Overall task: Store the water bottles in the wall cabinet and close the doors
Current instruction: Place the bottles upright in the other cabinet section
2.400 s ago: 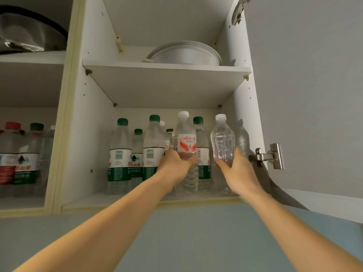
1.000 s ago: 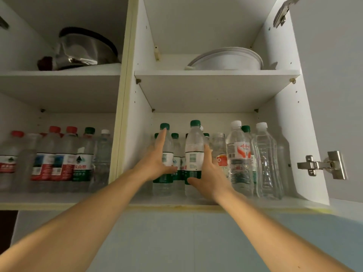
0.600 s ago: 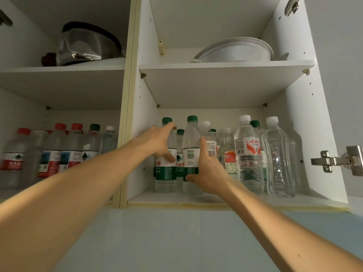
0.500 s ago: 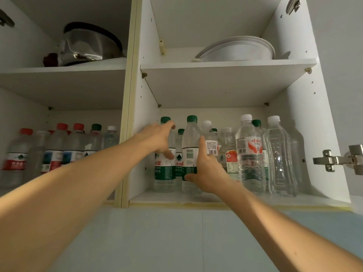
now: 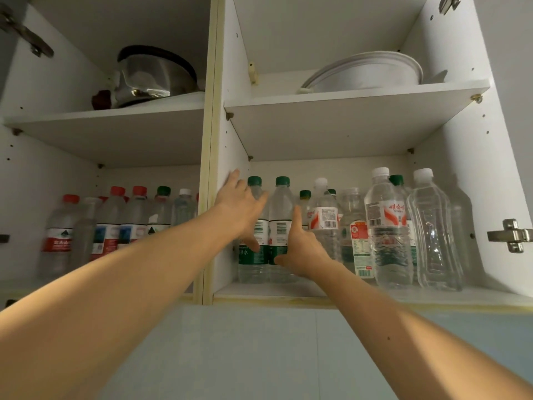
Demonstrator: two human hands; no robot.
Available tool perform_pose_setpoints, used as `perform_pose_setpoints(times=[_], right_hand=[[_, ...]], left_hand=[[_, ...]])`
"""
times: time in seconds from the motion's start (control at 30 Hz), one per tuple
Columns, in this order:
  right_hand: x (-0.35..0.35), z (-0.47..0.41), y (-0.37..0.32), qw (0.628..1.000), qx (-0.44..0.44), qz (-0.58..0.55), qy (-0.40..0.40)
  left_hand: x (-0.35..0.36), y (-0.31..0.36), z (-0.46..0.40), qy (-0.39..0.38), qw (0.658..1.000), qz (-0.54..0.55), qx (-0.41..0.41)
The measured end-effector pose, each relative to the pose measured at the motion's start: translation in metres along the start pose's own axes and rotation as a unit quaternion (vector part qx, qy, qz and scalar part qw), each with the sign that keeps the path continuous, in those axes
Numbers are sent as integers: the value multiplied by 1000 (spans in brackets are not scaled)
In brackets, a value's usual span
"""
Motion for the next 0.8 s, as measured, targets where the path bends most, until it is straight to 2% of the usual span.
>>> perform_pose_setpoints(times=[0.27, 0.5, 0.8], right_hand=[[12, -18, 1, 999, 21, -16, -22], [18, -30, 3, 998, 39, 16, -37], [13, -20, 8, 999, 32, 11, -11]], left_hand=[[14, 3, -3, -14, 997, -73, -10], [17, 7, -5, -9, 996, -86, -19], [16, 10, -4, 28, 997, -77, -13]])
Point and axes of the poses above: each hand's wrist, its own z-axis away from the middle knuckle, its own x-axis out of the palm, y = z × x, the point moved 6 cm from there along -z, towards the middle knuckle, and after that the axes turned 8 degrees about z, right-handed, at the moved point
